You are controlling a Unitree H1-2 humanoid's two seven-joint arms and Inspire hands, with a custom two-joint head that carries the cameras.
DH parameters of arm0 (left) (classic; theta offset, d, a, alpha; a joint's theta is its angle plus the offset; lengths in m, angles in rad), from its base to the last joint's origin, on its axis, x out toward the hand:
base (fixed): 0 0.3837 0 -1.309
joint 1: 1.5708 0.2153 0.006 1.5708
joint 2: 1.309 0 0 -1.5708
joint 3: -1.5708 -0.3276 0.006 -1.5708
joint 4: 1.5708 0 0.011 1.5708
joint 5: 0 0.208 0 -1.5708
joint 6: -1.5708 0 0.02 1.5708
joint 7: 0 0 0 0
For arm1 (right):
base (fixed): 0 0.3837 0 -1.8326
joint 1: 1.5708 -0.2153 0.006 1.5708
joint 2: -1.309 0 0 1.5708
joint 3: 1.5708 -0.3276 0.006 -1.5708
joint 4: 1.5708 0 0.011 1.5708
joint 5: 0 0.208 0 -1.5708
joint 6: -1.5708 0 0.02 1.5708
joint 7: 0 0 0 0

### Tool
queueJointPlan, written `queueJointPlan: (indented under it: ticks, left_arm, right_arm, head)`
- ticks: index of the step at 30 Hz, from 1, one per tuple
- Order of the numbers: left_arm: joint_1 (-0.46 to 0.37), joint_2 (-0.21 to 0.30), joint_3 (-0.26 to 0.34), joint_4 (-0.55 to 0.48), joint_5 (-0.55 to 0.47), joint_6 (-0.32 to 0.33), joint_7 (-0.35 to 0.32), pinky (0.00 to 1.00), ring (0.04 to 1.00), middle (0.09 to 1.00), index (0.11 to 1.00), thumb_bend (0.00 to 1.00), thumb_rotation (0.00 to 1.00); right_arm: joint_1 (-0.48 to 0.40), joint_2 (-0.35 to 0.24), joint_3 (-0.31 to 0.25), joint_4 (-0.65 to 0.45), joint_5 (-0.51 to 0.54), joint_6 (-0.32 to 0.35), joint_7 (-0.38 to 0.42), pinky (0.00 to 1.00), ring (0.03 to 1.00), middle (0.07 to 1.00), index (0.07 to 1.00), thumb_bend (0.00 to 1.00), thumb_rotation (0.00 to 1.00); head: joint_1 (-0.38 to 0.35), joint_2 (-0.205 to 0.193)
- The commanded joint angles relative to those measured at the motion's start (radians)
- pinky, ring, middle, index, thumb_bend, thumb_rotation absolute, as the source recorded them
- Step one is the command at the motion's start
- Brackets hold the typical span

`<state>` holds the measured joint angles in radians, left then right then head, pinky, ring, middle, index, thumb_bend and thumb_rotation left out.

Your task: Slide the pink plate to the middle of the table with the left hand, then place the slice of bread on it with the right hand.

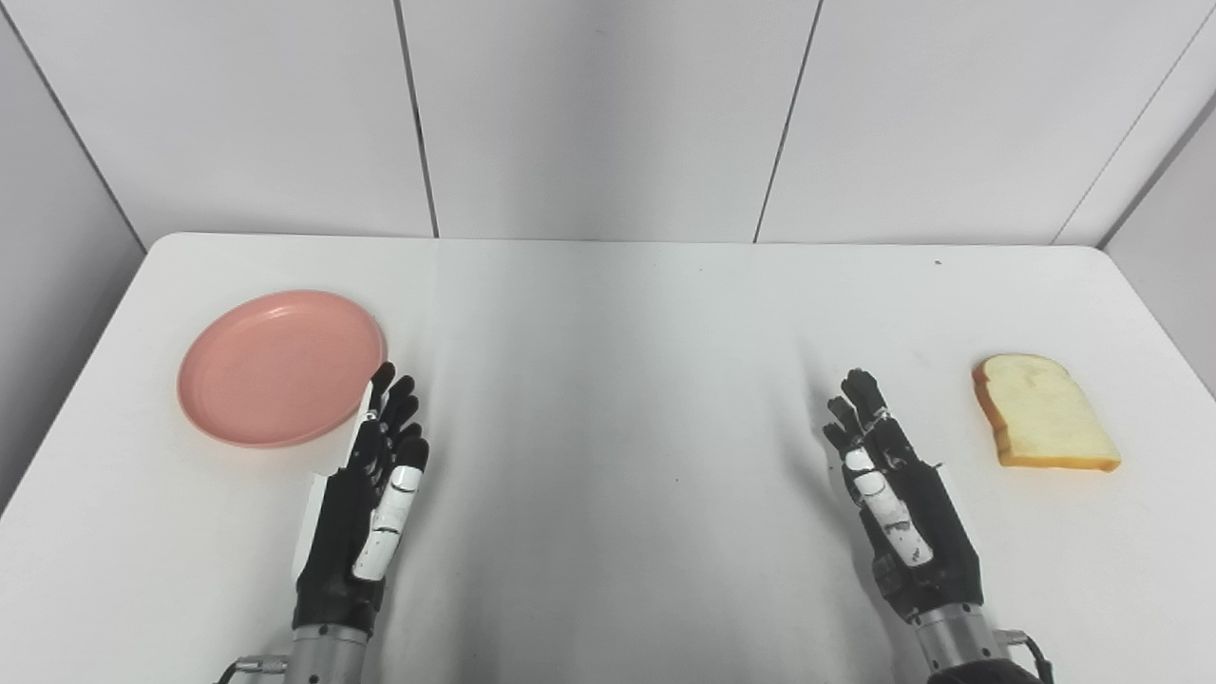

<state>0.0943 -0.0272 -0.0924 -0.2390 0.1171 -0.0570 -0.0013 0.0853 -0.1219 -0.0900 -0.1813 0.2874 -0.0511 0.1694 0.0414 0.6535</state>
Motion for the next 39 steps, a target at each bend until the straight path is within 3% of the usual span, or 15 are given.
queueJointPlan:
  ticks: [1,8,17,25,30,34,35,39]
  left_arm:
    - [-0.008,-0.005,-0.002,-0.022,0.003,-0.029,0.006,0.93,0.963,0.979,0.972,0.68,0.87]
    - [-0.007,0.000,-0.003,-0.017,0.003,-0.031,0.000,0.99,0.999,1.000,1.000,0.71,0.93]
    - [0.000,-0.010,-0.004,-0.019,-0.016,-0.008,-0.002,1.00,1.000,1.000,1.000,0.77,0.92]
    - [0.002,-0.009,-0.003,-0.020,-0.018,-0.005,-0.004,1.00,1.000,1.000,1.000,0.80,0.93]
    - [0.006,-0.014,-0.007,-0.017,-0.035,-0.004,-0.008,1.00,1.000,1.000,1.000,0.80,0.92]
    - [0.008,-0.022,-0.018,0.004,-0.021,-0.023,-0.004,1.00,1.000,1.000,1.000,0.80,0.93]
    - [0.009,-0.026,-0.025,0.018,-0.010,-0.038,0.000,1.00,1.000,1.000,1.000,0.80,0.93]
    - [0.007,-0.053,-0.049,0.070,0.046,-0.084,0.032,1.00,1.000,1.000,1.000,0.77,0.94]
  right_arm:
    - [-0.010,-0.006,-0.001,-0.018,0.002,-0.036,0.010,1.00,1.000,1.000,0.959,0.83,0.60]
    - [-0.007,-0.003,0.003,-0.018,-0.016,-0.045,0.008,1.00,1.000,1.000,0.964,0.83,0.61]
    - [-0.006,-0.005,0.004,-0.003,-0.031,-0.065,0.013,1.00,1.000,1.000,0.967,0.84,0.62]
    - [-0.004,0.001,0.005,0.006,-0.053,-0.100,0.008,1.00,1.000,1.000,1.000,0.84,0.75]
    - [-0.004,-0.012,0.011,0.018,-0.055,-0.121,0.024,1.00,1.000,1.000,1.000,0.84,0.76]
    - [-0.004,-0.018,0.003,0.042,-0.045,-0.135,0.033,1.00,1.000,1.000,0.988,0.84,0.73]
    - [-0.003,-0.024,0.000,0.053,-0.035,-0.142,0.040,1.00,1.000,1.000,0.987,0.84,0.72]
    - [-0.007,-0.051,-0.015,0.111,-0.001,-0.181,0.070,1.00,1.000,1.000,0.999,0.84,0.70]
  head:
    - [0.001,-0.001]
    - [-0.001,-0.007]
    - [0.001,-0.028]
    - [-0.004,-0.023]
    - [0.008,-0.036]
    - [0.052,-0.072]
    - [0.095,-0.102]
    - [0.160,-0.142]
